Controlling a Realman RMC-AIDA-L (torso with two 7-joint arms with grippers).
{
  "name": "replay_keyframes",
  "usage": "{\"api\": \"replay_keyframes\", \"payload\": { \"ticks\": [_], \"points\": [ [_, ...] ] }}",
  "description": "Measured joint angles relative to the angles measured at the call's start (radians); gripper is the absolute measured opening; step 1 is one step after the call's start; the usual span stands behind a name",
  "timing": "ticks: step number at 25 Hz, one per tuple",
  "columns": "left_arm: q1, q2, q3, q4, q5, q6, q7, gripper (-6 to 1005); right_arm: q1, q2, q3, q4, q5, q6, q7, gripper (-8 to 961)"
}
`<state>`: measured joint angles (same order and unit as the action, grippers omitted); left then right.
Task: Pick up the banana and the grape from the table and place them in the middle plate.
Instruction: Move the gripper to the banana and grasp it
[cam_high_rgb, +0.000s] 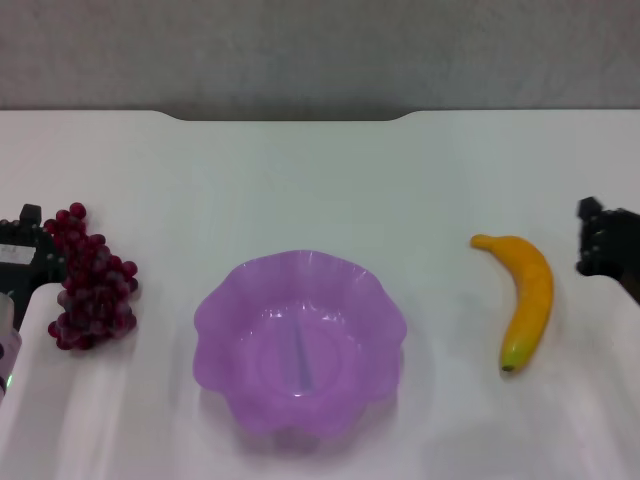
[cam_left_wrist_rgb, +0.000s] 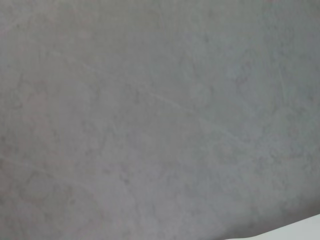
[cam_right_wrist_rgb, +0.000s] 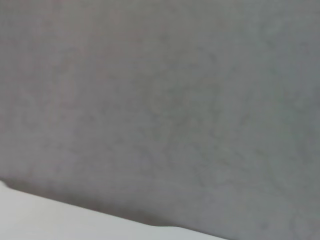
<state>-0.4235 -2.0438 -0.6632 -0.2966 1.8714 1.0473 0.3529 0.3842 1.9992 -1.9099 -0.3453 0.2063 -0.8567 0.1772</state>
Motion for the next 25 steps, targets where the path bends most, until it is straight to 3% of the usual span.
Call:
{"api": "replay_keyframes", "payload": {
  "ticks": [8, 21, 24, 25],
  "points": [
    [0.003, 0.0, 0.001, -0.004, 0.0, 0.006, 0.0, 15, -0.009, 0.001, 0.009, -0.007, -0.028, -0.002, 0.034, 58],
    [-0.006, -0.001, 0.0, -0.025, 0.012, -0.005, 0.009, 28, -0.035, 0.007, 0.133, -0.008, -0.026, -0.012, 0.047, 135],
    [-0.006, 0.001, -0.002, -0.054, 0.011, -0.005, 0.009, 80, -0.039, 0.007, 0.165, -0.009, -0.025, -0.023, 0.076, 153],
    [-0.006, 0.001, -0.007, -0.067, 0.009, -0.005, 0.008, 97, -0.04, 0.007, 0.186, -0.008, -0.024, -0.023, 0.095, 199]
  ]
}}
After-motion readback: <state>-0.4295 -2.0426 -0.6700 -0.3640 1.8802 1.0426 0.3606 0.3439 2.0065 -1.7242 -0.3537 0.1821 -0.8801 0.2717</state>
